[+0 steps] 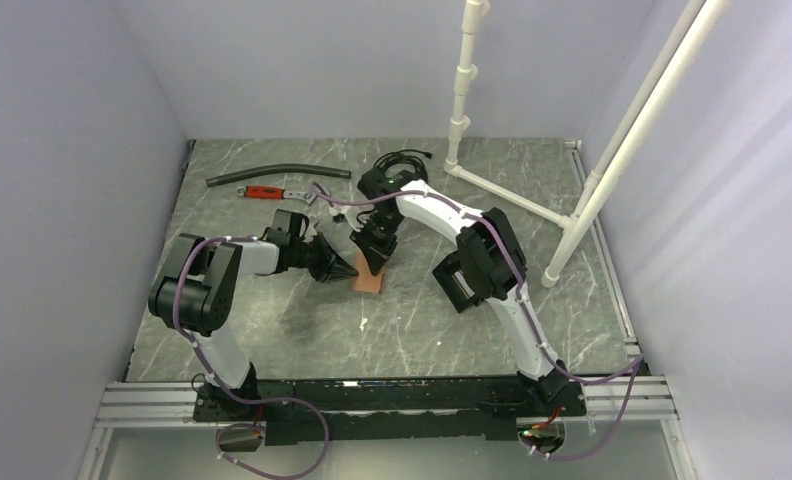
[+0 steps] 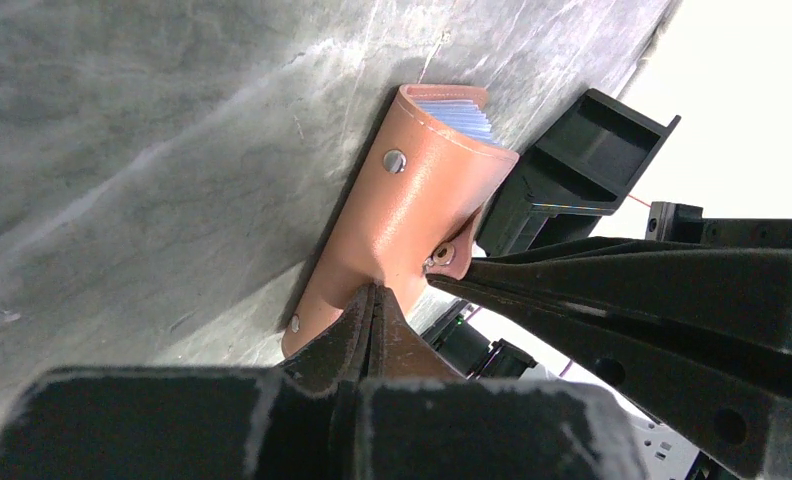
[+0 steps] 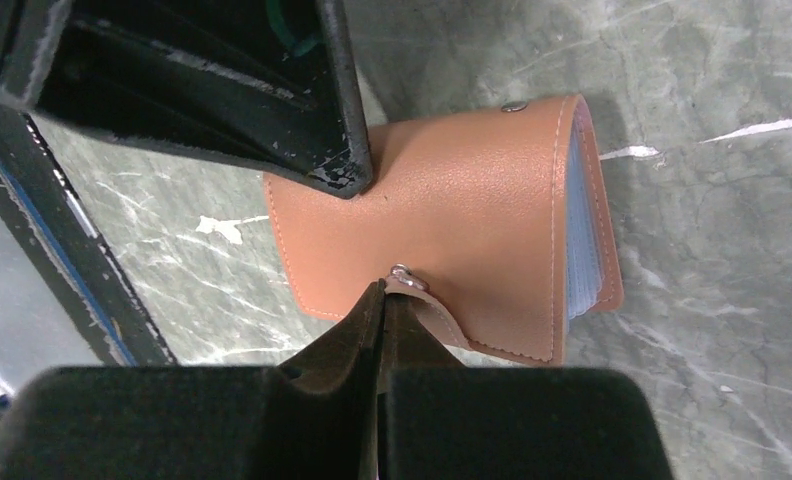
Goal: Put the credit cards into the card holder
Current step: Close the card holder at the center of the board.
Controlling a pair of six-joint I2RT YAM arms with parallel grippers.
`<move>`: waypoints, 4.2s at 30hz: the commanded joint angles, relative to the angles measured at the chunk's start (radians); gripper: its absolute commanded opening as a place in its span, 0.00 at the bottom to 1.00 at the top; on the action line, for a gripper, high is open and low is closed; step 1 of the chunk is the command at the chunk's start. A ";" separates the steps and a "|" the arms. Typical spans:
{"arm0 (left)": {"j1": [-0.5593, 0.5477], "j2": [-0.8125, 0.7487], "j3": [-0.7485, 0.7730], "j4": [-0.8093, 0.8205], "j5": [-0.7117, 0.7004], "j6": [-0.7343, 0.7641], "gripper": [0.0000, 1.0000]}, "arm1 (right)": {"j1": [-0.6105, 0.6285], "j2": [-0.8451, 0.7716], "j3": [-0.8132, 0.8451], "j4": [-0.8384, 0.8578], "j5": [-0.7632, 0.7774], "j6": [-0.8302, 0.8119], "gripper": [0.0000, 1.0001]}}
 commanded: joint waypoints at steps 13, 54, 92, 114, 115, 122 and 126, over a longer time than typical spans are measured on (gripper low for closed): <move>-0.024 0.022 -0.038 0.042 -0.071 -0.009 0.00 | 0.145 0.343 0.104 -0.170 0.401 0.281 0.00; -0.031 -0.133 0.029 -0.117 -0.070 0.109 0.02 | 0.109 -0.338 -0.248 0.217 0.775 1.039 0.42; -0.032 -0.149 -0.012 -0.088 -0.070 0.103 0.01 | 0.174 -0.203 -0.186 0.191 0.934 1.037 0.19; -0.034 -0.077 -0.012 -0.016 -0.034 0.075 0.02 | 0.095 -0.513 -0.559 0.609 0.604 0.974 0.00; -0.035 -0.074 -0.012 -0.014 -0.033 0.075 0.02 | 0.086 -0.518 -0.567 0.618 0.584 0.968 0.00; -0.046 -0.059 -0.017 0.008 -0.022 0.065 0.01 | 0.025 -0.520 -0.660 0.795 0.330 0.970 0.12; -0.055 -0.059 -0.017 0.011 -0.030 0.059 0.01 | -0.005 -0.504 -0.702 0.890 0.211 0.999 0.00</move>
